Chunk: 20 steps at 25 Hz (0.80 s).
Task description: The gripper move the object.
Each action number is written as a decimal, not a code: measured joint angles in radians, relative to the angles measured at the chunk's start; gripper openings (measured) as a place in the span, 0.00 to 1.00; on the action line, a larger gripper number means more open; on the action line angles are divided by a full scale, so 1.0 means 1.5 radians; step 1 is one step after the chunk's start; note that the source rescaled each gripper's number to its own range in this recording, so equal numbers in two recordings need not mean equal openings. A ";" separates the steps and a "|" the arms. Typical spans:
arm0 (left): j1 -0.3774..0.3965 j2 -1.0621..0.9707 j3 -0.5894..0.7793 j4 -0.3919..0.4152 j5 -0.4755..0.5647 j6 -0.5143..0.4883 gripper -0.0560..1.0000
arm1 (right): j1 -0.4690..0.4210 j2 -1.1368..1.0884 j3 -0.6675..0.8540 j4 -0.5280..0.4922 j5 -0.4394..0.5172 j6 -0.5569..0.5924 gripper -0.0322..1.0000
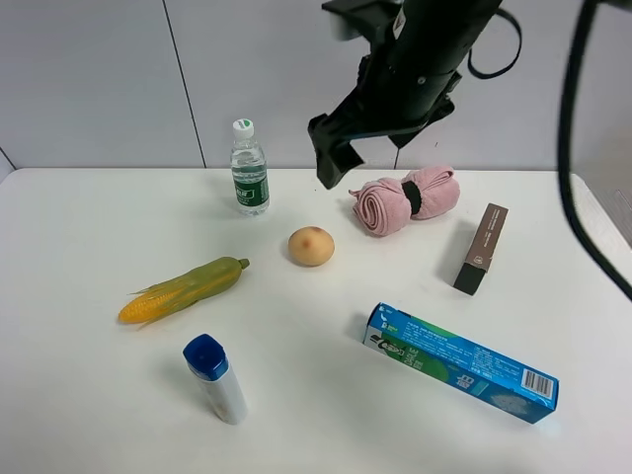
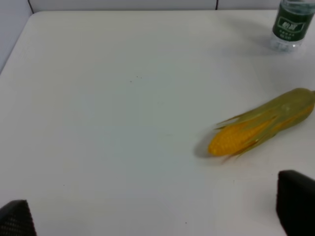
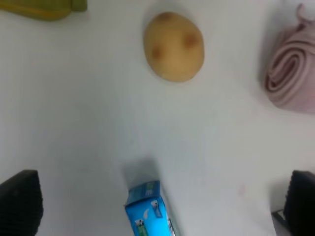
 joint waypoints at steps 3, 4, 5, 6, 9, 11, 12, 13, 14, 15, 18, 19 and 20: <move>0.000 0.000 0.000 0.000 0.000 0.000 1.00 | -0.004 -0.033 0.000 -0.033 0.003 0.036 1.00; 0.000 0.000 0.000 0.000 0.000 0.000 1.00 | -0.010 -0.043 0.000 -0.045 0.003 0.046 1.00; 0.000 0.000 0.000 0.000 0.000 0.000 1.00 | -0.021 -0.053 0.000 -0.057 0.003 0.056 1.00; 0.000 0.000 0.000 0.000 0.000 0.000 1.00 | -0.036 -0.061 0.000 -0.069 0.003 0.056 1.00; 0.000 0.000 0.000 0.000 0.000 0.000 1.00 | -0.101 -0.082 0.000 -0.106 0.004 0.061 1.00; 0.000 0.000 0.000 0.000 0.000 0.000 1.00 | -0.155 -0.096 0.000 -0.121 0.004 0.063 1.00; 0.000 0.000 0.000 0.000 0.000 0.000 1.00 | -0.185 -0.103 0.000 -0.124 0.004 0.059 1.00; 0.000 0.000 0.000 0.000 0.000 0.000 1.00 | -0.215 -0.110 0.000 -0.125 0.004 0.051 1.00; 0.000 0.000 0.000 0.000 0.000 0.000 1.00 | -0.241 -0.117 0.000 -0.126 0.004 0.044 1.00; 0.000 0.000 0.000 0.000 0.000 0.000 1.00 | -0.271 -0.123 0.000 -0.127 0.004 0.035 1.00; 0.000 0.000 0.000 0.000 0.000 0.000 1.00 | -0.357 -0.143 0.000 -0.126 0.004 0.018 1.00; 0.000 0.000 0.000 0.000 0.000 0.000 1.00 | -0.383 -0.151 0.000 -0.125 0.005 0.013 1.00; 0.000 0.000 0.000 0.000 0.000 0.000 1.00 | -0.407 -0.161 0.003 -0.125 0.005 0.011 1.00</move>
